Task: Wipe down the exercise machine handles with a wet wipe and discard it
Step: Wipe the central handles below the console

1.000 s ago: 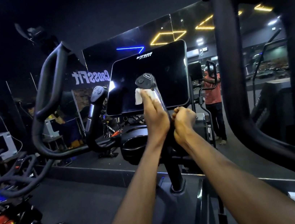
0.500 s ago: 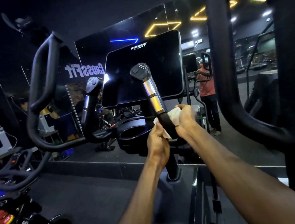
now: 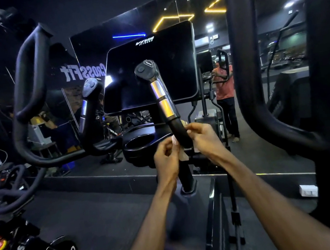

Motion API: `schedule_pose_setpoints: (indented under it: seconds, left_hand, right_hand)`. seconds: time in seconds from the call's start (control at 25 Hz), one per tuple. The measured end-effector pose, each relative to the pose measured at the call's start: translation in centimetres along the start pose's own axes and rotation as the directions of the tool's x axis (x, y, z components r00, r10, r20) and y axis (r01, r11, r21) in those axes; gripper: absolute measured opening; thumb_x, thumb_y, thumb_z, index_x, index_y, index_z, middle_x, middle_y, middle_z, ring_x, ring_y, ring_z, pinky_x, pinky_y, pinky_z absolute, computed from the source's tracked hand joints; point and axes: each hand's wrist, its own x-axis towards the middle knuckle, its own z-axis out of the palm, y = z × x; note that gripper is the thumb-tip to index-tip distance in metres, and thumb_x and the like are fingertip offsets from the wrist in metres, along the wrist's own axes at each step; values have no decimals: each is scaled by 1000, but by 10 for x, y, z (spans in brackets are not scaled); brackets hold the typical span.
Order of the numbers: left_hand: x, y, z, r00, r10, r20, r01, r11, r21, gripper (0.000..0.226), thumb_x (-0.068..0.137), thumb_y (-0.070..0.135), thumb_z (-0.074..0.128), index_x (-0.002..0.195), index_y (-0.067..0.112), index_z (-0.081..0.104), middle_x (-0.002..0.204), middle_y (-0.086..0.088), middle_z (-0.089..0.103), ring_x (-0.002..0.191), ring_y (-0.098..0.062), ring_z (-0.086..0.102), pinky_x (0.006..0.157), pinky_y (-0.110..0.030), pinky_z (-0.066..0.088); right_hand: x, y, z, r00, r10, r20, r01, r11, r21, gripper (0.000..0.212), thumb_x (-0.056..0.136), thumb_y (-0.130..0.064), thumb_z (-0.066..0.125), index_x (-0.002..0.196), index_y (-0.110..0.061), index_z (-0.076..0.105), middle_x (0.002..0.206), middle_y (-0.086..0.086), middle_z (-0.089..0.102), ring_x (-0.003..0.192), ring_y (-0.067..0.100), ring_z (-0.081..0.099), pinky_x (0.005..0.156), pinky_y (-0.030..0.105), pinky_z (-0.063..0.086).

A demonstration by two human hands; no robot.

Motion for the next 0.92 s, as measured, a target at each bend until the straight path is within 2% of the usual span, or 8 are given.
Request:
schedule_pose_setpoints:
  seconds: [0.08,0.16,0.28,0.4,0.56,0.68,0.84,0.92]
  left_hand:
    - [-1,1,-2,994,-34,-107,26,997,-79,18,87,12,72,95,25,63,83,3,73,82,-13,69,69,-21,53]
    - [1,10,-4,989,-26,-148,10,994,-106,24,87,0,67,92,23,61,89,-4,72,85,-18,67,76,-29,53]
    - [12,33,-7,987,33,-154,-46,996,-79,20,90,1,63,88,21,64,91,-10,69,84,-20,63,78,-37,50]
    - [17,60,-4,994,78,-70,-86,990,-112,14,97,14,55,90,21,65,82,-2,69,75,-17,64,69,-38,53]
    - [22,78,1,989,139,50,-139,990,-13,15,102,26,50,92,21,61,85,-6,66,69,-15,63,56,-30,51]
    - [21,78,-1,988,131,81,-133,991,17,16,103,27,48,94,21,59,91,-13,64,77,-26,62,64,-42,54]
    - [22,76,-2,985,133,106,-137,990,24,14,104,28,46,98,22,57,95,-17,63,81,-30,62,71,-49,53]
    - [21,76,0,984,152,98,-154,988,17,14,104,28,44,99,23,56,93,-18,62,81,-32,61,69,-50,53]
  right_hand:
    - [-3,5,-7,994,-106,10,105,964,-245,39,87,13,50,109,-8,74,106,11,75,103,24,69,98,40,53]
    - [-1,5,-11,988,-129,84,153,886,-438,50,80,12,52,113,-18,75,104,8,76,98,22,70,90,35,56]
    - [12,2,-12,986,-74,149,145,822,-551,36,80,1,65,106,-21,78,97,7,71,95,23,68,77,24,52]
    - [24,3,-17,972,-92,216,214,727,-652,28,82,-2,69,103,-18,79,95,11,73,100,23,65,73,15,38]
    - [28,11,-19,983,-63,170,159,750,-642,33,83,-4,63,107,-20,79,92,6,73,93,17,65,73,17,42]
    - [19,15,-14,988,-72,136,142,762,-632,37,82,-5,70,114,-24,76,93,6,72,91,14,61,78,19,40]
    - [-14,25,-5,986,-163,-30,123,840,-529,21,73,-5,63,81,-21,74,68,-1,66,64,9,58,63,22,41]
    - [-21,27,-5,986,-163,-37,122,852,-509,18,78,-6,60,76,-21,68,70,-2,66,65,11,59,62,23,41]
